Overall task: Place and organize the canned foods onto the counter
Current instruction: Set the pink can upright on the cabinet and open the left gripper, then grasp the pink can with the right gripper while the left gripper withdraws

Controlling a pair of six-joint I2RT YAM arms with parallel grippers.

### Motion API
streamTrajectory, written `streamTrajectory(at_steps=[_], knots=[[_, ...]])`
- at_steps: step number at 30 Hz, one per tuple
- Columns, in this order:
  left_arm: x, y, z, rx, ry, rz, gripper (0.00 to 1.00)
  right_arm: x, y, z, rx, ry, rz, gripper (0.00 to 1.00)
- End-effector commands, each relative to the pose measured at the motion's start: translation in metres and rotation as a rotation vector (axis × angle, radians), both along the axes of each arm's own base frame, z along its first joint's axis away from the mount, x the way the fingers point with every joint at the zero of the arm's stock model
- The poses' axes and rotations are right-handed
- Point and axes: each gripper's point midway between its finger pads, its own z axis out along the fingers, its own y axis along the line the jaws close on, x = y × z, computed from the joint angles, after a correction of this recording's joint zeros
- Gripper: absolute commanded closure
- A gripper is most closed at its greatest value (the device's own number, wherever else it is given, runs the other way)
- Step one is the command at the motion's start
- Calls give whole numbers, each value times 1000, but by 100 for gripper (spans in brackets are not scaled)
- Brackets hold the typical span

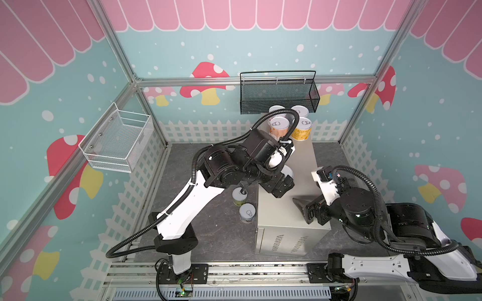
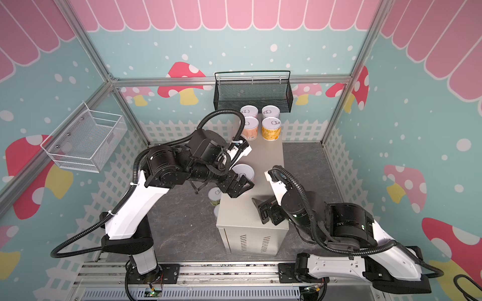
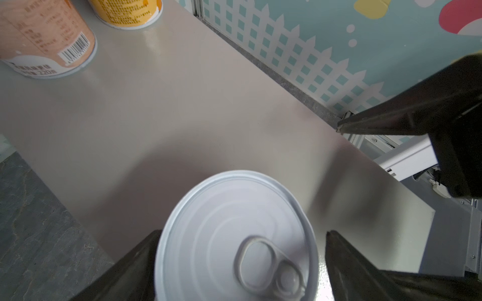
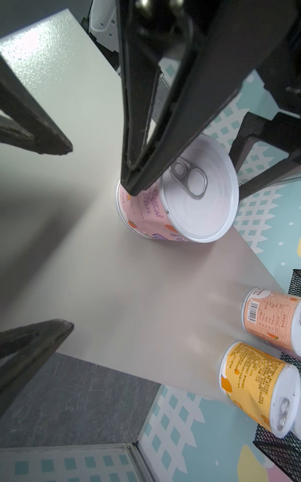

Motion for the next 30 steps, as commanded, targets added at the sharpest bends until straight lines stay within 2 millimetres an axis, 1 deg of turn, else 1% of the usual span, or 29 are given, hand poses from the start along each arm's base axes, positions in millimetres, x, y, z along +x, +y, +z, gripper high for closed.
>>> streamTrajectory(at_steps=[1, 4, 5, 7, 11, 13, 15, 20, 22, 24, 27, 30], knots=[[0, 11, 26, -59, -57, 34, 2, 0, 5, 7, 30, -34, 26, 1], [3, 27, 36, -72, -87, 90, 2, 0, 14, 6, 36, -51, 56, 0], [5, 36, 39, -71, -99, 115, 1, 0, 18, 6, 35, -55, 63, 0], [7, 51, 38, -62, -111, 162, 1, 1, 26, 7, 35, -63, 79, 0], [21, 98, 30, -49, -129, 318, 1, 6, 38, 10, 56, -85, 80, 0], [22, 119, 26, -69, -134, 357, 1, 8, 43, 12, 71, -99, 76, 0], [14, 134, 25, -94, -158, 348, 1, 11, 46, 15, 92, -113, 65, 0], [-31, 148, 24, -182, -214, 160, 1, 18, 57, 17, 117, -136, 42, 1], [-48, 147, 19, -200, -212, 75, 1, 22, 62, 16, 114, -146, 31, 1], [-64, 141, 17, -223, -200, -24, 1, 26, 65, 16, 114, -152, 9, 1], [-79, 130, 11, -235, -177, -142, 1, 31, 70, 16, 135, -166, -17, 1], [-82, 118, 5, -225, -164, -209, 1, 37, 71, 16, 156, -175, -60, 2]])
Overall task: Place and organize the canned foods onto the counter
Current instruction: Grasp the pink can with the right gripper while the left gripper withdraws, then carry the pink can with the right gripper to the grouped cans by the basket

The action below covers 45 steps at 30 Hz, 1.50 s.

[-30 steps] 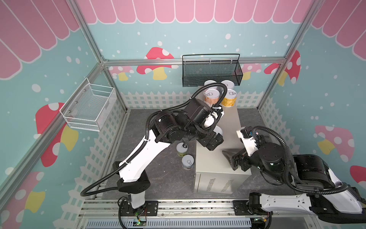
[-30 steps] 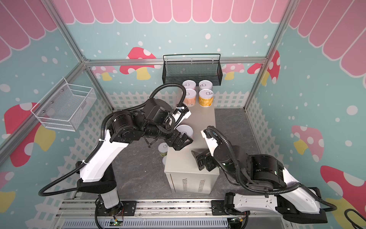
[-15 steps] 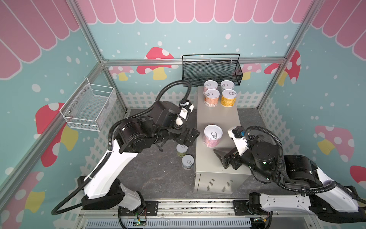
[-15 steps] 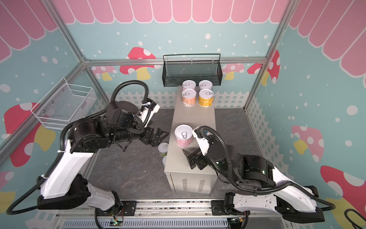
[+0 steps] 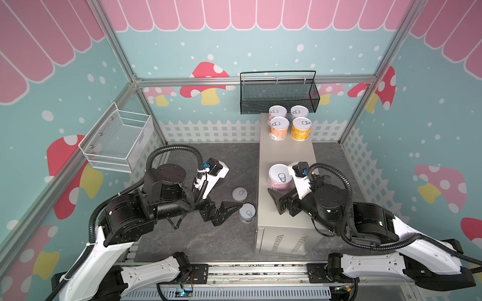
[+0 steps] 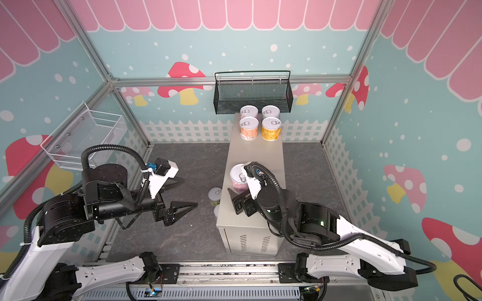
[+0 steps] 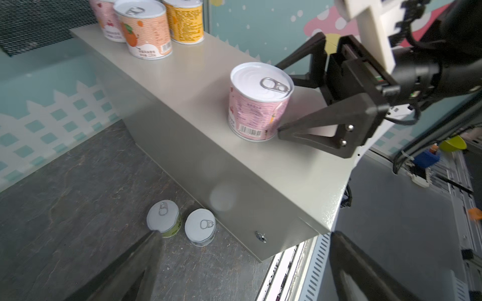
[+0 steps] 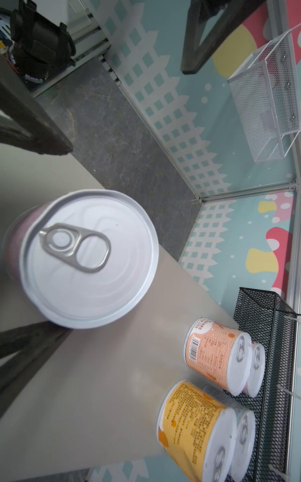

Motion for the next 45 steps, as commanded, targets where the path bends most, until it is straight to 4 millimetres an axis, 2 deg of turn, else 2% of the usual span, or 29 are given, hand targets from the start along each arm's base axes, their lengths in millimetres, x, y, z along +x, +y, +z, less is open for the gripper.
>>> streamTrajectory(at_steps=[1, 6, 10, 12, 15, 18, 23, 26, 31, 37, 41, 45], knots=[[-9, -25, -5, 6, -26, -166, 1, 10, -1, 9, 61, -31, -76, 3], [-9, -38, -1, -23, -39, -218, 1, 19, 1, 4, 74, -29, -132, 8], [-11, -39, 5, -68, -75, -229, 1, 34, 0, -2, 78, -9, -178, 14], [-11, -38, 6, -83, -87, -227, 1, 45, -7, -9, 86, 13, -212, 18], [-10, -38, 4, -102, -97, -217, 1, 64, -25, -17, 101, 38, -265, 32], [-6, -39, 3, -138, -95, -208, 1, 77, -43, -15, 90, 16, -304, 36], [2, -45, -8, -165, -49, -221, 1, 95, -75, -5, 45, -50, -341, 37], [8, -51, -13, -178, -16, -228, 1, 108, -86, 1, 30, -75, -340, 38], [19, -55, -14, -233, 55, -258, 1, 137, -87, 2, -4, -74, -318, 38], [27, -59, -17, -225, 67, -246, 1, 172, -91, -7, -9, -68, -320, 37], [30, -58, -26, -209, 73, -228, 1, 184, -89, -11, -11, -69, -314, 35], [31, -58, -29, -207, 73, -225, 1, 184, -91, -12, -1, -65, -323, 26]])
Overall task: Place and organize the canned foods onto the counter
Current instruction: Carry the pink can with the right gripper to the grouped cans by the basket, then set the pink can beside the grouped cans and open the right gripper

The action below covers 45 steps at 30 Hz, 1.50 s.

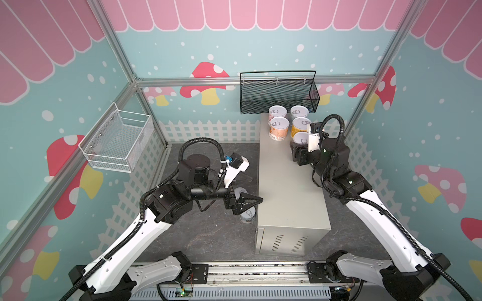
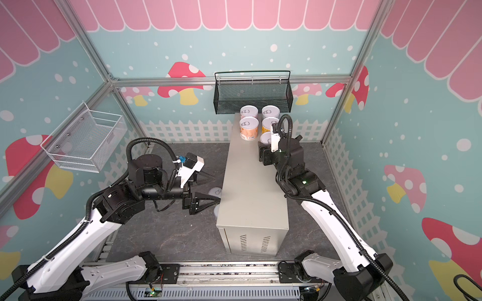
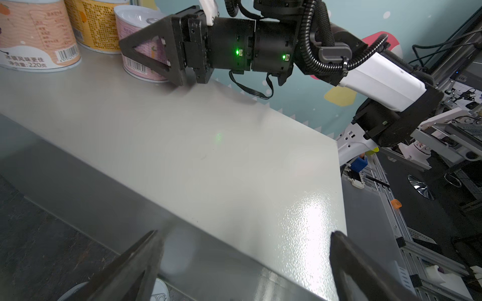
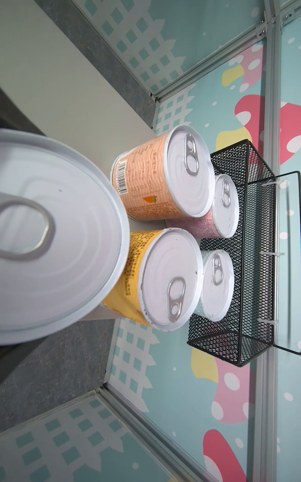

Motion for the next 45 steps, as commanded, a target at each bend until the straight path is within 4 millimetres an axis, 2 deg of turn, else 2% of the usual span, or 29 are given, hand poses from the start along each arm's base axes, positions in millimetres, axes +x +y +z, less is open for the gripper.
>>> streamTrajectory(at_steps=[1, 7, 13, 21, 27, 32, 45], knots=[[-2, 0, 0, -11, -10, -12, 1, -3, 1, -3, -23, 7, 20, 24], [-3, -1, -1, -16, -4, -19, 1, -22, -7, -8, 5, 2, 23, 13], [-7, -6, 6, -21, 9, -45, 1, -40, -12, -20, 13, -37, 50, 2], [-6, -12, 2, 19, -3, -41, 1, -39, -10, -26, 21, -53, 60, 2], [-4, -13, -4, 37, -10, -28, 0, -30, -5, -23, 31, -70, 64, 3], [-2, -13, -9, 51, -10, -19, 1, -21, -1, -25, 26, -65, 60, 9], [0, -17, -12, 60, -9, -25, 1, -14, -13, -32, 3, -55, -2, 25]])
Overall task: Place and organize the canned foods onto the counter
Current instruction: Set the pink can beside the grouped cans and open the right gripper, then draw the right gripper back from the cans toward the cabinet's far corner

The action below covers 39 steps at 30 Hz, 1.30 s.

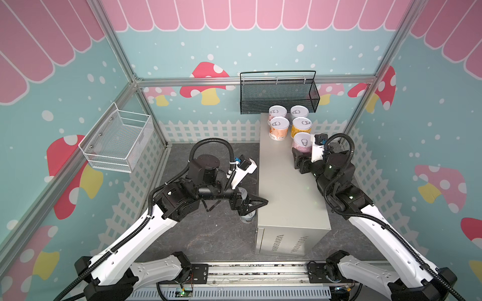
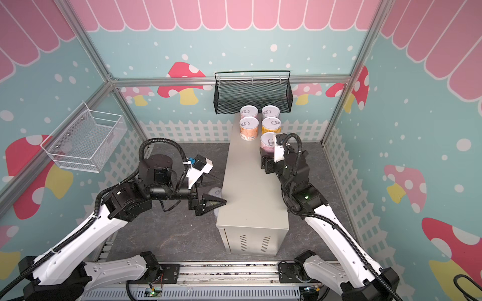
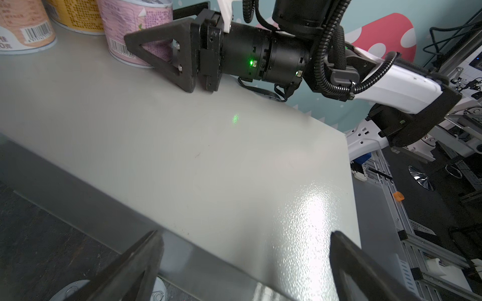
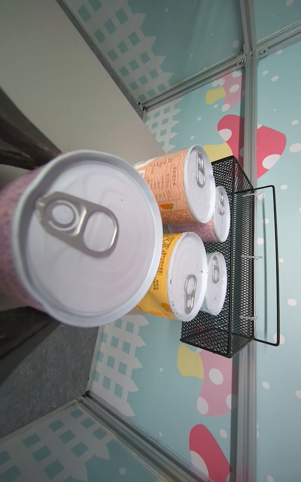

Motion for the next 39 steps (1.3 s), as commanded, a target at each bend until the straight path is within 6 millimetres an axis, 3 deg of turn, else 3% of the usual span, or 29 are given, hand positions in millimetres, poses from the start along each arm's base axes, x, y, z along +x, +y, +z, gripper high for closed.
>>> streamTrajectory(at_steps=[1, 18, 23, 27, 33, 39], knots=[[-1, -1, 1, 9, -23, -14, 1, 6, -5, -21, -33, 61, -23, 26], [-5, -10, 6, 41, -53, -31, 1, 10, -1, -22, -44, 61, 41, 26], [-5, -11, 4, 59, -59, -27, 1, 4, -4, -19, -42, 49, 39, 17], [-7, -12, 6, 63, -72, -26, 1, -5, -16, -11, -52, 52, 14, 11], [-6, -12, 5, 71, -77, -21, 1, -22, -40, 17, -18, 35, 15, 3], [-3, -13, 5, 82, -83, -1, 0, -24, -76, 44, -6, 46, -27, 1]])
